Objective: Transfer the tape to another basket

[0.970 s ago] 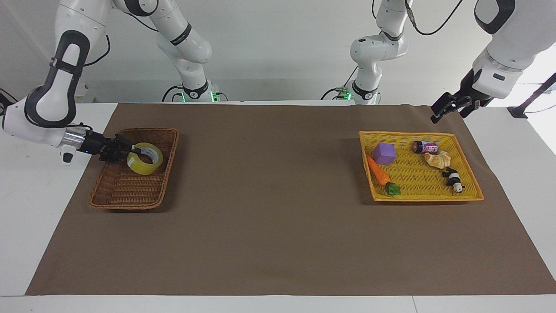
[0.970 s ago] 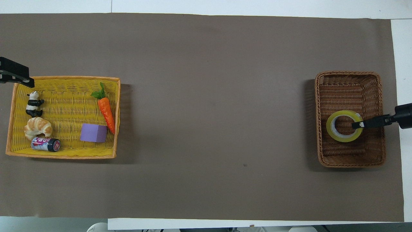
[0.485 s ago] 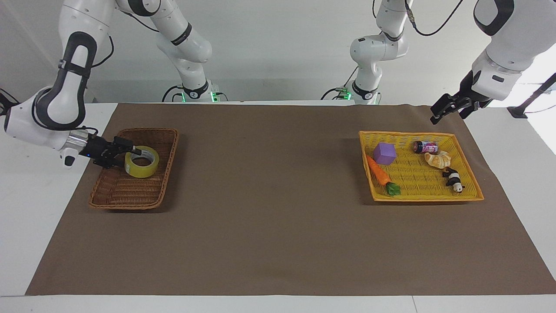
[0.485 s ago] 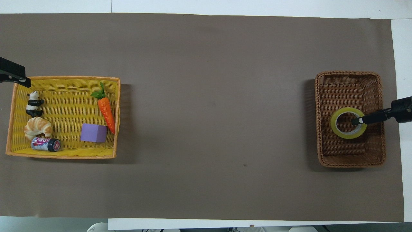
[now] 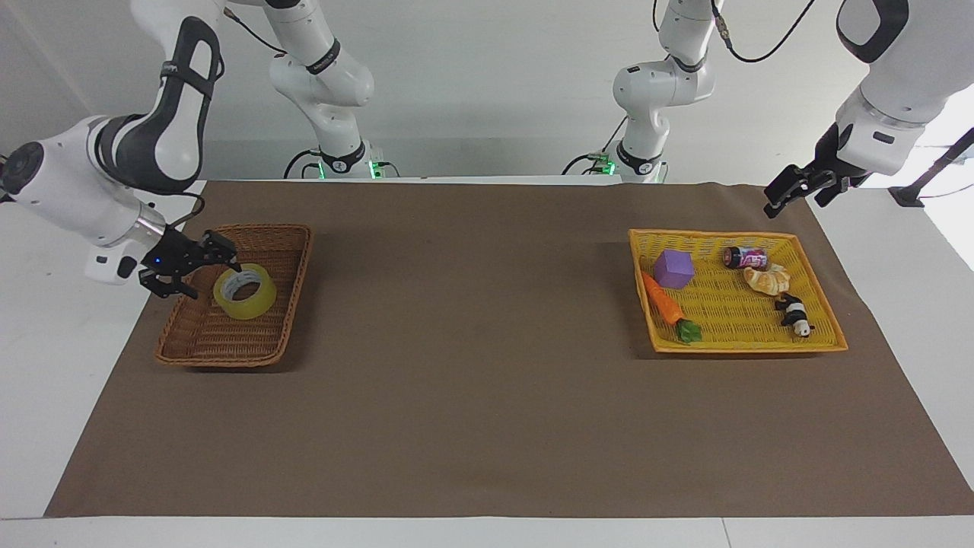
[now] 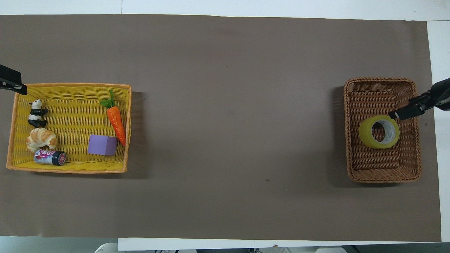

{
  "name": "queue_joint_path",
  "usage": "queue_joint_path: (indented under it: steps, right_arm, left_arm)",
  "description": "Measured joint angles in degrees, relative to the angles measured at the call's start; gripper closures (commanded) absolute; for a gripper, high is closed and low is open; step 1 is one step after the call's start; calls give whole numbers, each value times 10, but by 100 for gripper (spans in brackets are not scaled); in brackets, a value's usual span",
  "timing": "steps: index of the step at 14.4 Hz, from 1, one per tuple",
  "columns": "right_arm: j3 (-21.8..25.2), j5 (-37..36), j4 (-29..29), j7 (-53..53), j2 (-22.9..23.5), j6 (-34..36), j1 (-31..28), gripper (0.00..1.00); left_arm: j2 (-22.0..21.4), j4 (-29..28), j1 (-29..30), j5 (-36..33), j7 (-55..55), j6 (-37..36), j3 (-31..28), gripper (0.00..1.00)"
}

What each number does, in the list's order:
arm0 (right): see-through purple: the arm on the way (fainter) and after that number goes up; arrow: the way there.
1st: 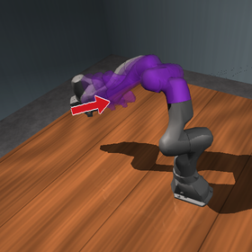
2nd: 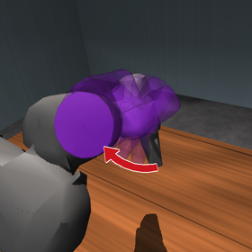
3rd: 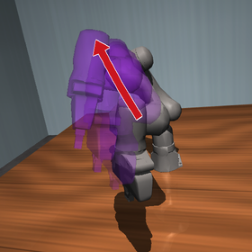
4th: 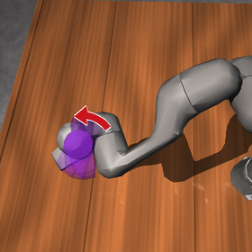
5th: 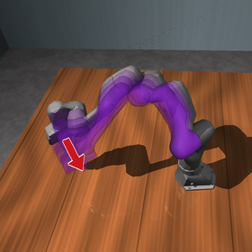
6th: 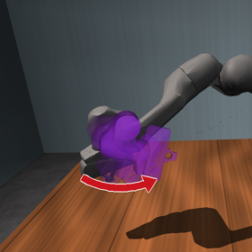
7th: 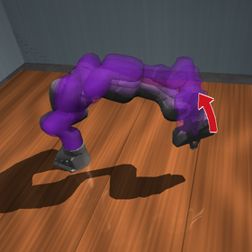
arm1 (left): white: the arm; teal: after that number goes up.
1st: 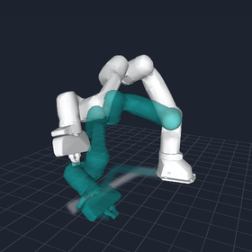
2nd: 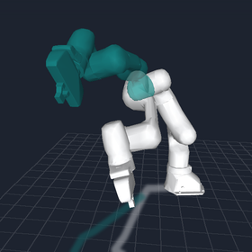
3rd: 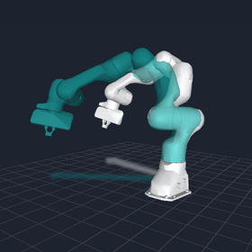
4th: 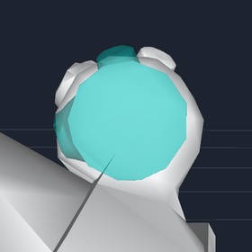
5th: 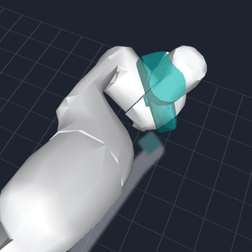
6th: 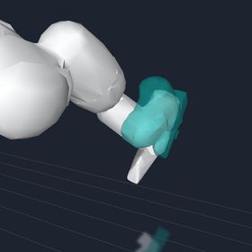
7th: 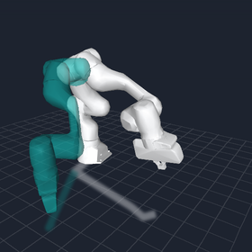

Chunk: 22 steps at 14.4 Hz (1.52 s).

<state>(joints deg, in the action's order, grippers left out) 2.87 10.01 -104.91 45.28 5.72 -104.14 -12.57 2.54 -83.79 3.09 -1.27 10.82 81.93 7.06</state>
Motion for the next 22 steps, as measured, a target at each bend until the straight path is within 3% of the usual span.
queue_joint_path:
  steps: [3,5,8,14,22]
  right_arm:
    - [-1,-40,12,-84,-38,15,29,0]
    - [-1,-59,16,-194,-62,55,54,0]
    - [-2,-65,25,-273,-85,115,64,0]
    - [-2,-98,113,-370,-65,176,79,0]
    - [-1,-99,135,-400,-50,181,102,0]
  left_arm:
    - [0,3,-5,0,-12,0,0,0]
    - [-1,3,-10,0,-26,0,0,0]
    - [-5,-7,-12,0,-28,-1,-1,0]
    - [-12,-25,-12,0,-29,-2,-4,0]
    - [-12,-25,-12,0,-29,-2,-5,0]
